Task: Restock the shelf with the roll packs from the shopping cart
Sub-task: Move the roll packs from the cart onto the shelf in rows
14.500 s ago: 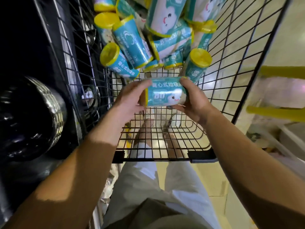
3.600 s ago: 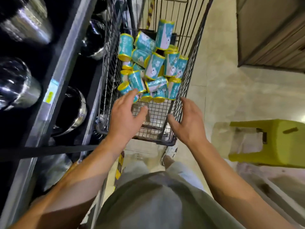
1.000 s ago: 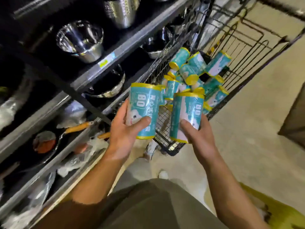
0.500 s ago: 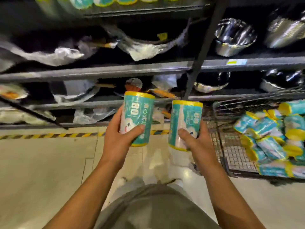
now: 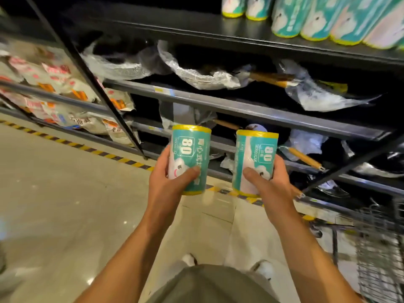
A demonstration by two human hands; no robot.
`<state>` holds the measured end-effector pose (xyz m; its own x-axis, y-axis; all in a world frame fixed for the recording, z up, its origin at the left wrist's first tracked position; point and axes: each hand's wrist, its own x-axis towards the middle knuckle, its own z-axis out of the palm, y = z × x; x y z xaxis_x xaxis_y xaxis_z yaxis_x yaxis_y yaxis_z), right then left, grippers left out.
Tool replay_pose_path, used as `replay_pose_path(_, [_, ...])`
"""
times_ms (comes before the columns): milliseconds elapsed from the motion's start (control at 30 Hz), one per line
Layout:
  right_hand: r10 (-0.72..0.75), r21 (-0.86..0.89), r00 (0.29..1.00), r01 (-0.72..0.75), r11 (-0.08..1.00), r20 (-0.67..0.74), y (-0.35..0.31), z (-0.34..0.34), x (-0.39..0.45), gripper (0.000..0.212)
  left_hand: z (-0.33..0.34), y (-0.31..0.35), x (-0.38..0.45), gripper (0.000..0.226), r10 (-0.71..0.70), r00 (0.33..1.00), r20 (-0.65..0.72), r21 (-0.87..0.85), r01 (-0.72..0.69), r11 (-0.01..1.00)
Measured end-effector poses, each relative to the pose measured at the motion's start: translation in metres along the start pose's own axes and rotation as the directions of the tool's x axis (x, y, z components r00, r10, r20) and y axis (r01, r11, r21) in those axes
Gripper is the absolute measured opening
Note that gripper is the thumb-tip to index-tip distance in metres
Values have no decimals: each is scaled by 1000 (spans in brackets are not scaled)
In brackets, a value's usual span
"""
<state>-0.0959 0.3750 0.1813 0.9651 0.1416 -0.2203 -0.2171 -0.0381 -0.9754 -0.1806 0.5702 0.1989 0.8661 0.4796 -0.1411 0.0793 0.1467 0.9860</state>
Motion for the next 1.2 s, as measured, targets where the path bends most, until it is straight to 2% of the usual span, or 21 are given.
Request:
replay_pose_path(100, [-4,10,1000,4,1000,11,-9,35,3,47,-26,10,18,69,-3,1000,-17,-30,2,1000])
replay_pose_path(267, [-19,-22,1000,18,1000,-6,-27,67,24,51,-46,25,51,89,17,1000,-16,-19,-18,1000])
replay_pose_path(467, [-73,4,997,73,997,5,-44,86,81,43,-39,39,105,80,48,999,-18,-62,-49,997])
replay_pose_path(600, [-96,41,995,96,994,-8,-65,91,123,58,-24,53,149,75,58,998,13,-77,-56,995])
replay_pose_path(733, [-172,-28,984,170,985,-52,-94,85,164,67,-4,68,192,71,72,997,31,-69,-70,995])
replay_pose_path(867, [-300,-123,946,286,950,-123,-130,76,208,72,15,85,228,55,84,992,93,-62,-79,995])
replay_pose_path(1067, [-476,-251,849,421,872,-230,-174,81,260,62,36,113,288,55,176,967,185,-33,-173,984])
replay_pose_path(1200, [-520,-304,799,436,847,-303,-182,88,295,66,45,131,340,55,250,923,292,22,-267,963])
